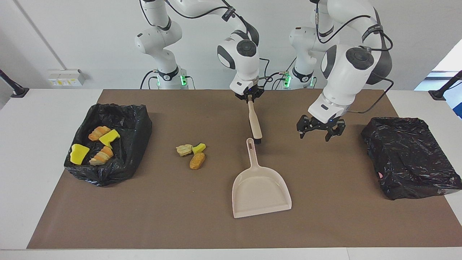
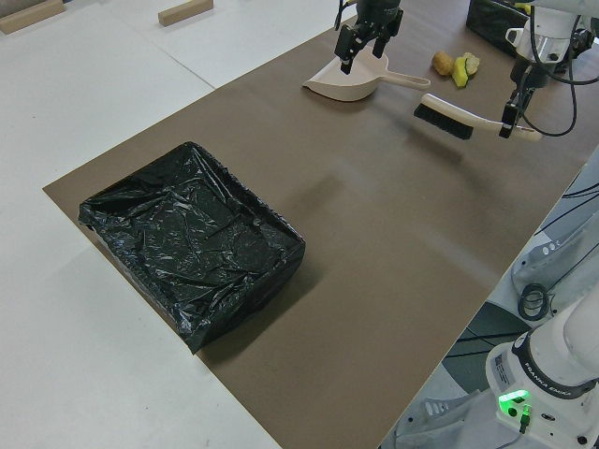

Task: Sweep and dump trash in bin
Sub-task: 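Reach the left gripper to the dustpan while the right gripper reaches the brush, then grasp the dustpan handle with the left gripper while the right gripper grasps the brush, then place the dustpan beside the trash with the left gripper while the right gripper approaches, then sweep the sponge and bread pieces into the dustpan with the right gripper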

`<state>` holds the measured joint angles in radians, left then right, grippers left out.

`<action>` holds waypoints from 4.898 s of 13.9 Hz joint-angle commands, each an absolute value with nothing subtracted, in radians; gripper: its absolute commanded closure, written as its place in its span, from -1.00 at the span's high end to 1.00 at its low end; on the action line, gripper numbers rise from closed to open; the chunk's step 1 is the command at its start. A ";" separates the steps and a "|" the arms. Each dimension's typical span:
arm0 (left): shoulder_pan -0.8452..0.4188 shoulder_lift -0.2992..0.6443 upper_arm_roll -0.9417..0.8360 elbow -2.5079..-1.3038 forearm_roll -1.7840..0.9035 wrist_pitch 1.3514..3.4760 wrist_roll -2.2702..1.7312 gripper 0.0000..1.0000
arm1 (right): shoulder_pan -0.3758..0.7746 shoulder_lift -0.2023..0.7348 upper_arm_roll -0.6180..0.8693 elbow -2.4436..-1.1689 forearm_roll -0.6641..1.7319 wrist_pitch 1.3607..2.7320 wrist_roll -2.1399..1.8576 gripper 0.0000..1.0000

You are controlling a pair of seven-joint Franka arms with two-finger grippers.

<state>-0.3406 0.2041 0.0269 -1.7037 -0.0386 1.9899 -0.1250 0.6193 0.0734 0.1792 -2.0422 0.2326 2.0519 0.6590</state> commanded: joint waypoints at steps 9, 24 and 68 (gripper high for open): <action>-0.552 0.353 0.043 -1.651 -0.069 2.112 -0.412 1.00 | 0.141 -0.204 0.184 -2.037 0.160 1.651 0.250 -1.00; -0.655 0.472 0.044 -1.617 -0.009 2.191 -0.721 -0.78 | -0.031 -0.022 0.192 -2.071 -0.166 1.859 0.072 -1.00; -0.552 0.157 0.054 -2.022 0.156 2.074 0.973 -1.00 | 0.320 0.081 0.195 -2.132 0.337 2.009 0.417 -1.00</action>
<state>-0.5359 0.2028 0.0485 -1.9483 0.1388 2.0315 0.9612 0.2914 0.0728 0.1928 -2.1356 0.2581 1.9774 0.3706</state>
